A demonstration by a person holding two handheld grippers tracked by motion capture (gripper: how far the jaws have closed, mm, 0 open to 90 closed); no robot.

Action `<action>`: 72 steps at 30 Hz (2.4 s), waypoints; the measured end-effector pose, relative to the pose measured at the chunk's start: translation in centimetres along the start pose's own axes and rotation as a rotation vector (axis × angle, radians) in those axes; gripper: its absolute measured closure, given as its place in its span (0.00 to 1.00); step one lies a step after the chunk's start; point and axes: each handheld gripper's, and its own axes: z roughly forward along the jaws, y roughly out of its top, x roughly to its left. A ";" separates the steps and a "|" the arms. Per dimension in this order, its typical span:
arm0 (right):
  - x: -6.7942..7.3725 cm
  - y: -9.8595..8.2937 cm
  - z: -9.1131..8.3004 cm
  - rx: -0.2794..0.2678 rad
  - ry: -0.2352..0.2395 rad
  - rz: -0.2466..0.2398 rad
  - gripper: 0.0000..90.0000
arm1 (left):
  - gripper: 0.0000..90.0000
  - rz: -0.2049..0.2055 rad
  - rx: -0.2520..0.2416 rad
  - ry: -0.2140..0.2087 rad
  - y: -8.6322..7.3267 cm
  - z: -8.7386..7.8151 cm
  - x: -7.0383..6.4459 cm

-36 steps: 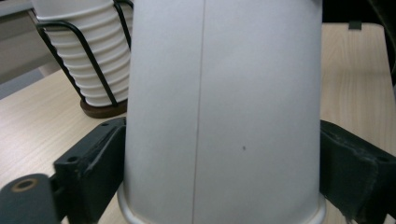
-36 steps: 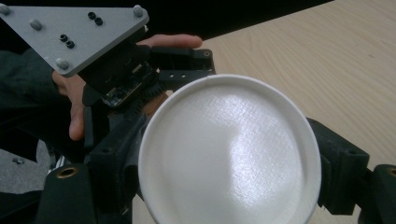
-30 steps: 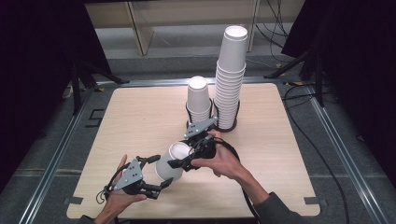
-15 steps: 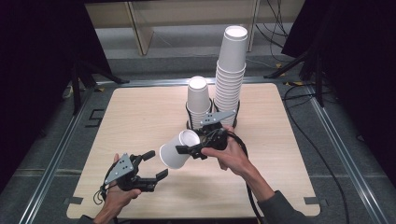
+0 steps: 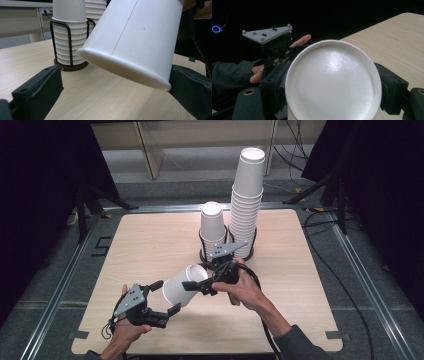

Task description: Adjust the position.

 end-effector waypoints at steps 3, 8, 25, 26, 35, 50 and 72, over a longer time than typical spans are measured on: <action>0.1 -0.1 0.3 -0.004 0.022 0.012 0.27 | 0.00 0.010 -0.033 -0.016 0.0 0.2 -0.2; 0.3 -0.2 0.7 -0.008 0.060 0.030 0.27 | 0.00 0.033 -0.003 -0.016 0.0 0.1 -0.5; 0.5 -0.5 1.3 0.022 0.073 0.024 0.27 | 0.07 0.067 0.011 -0.057 0.0 0.0 -0.8; 0.5 -0.5 1.3 0.019 0.072 0.019 0.27 | 0.08 0.071 0.014 -0.057 0.0 0.0 -0.8; 0.2 -0.4 0.9 0.040 0.073 0.008 0.25 | 0.16 0.112 0.042 -0.069 0.2 -0.1 -0.9; 1.6 0.7 -0.3 0.179 -0.070 -0.208 0.17 | 0.19 0.126 0.093 -0.072 0.2 -0.2 -0.5; 2.0 0.1 0.6 0.312 -0.025 -0.290 0.19 | 0.19 0.157 0.131 -0.126 0.1 -0.2 -0.9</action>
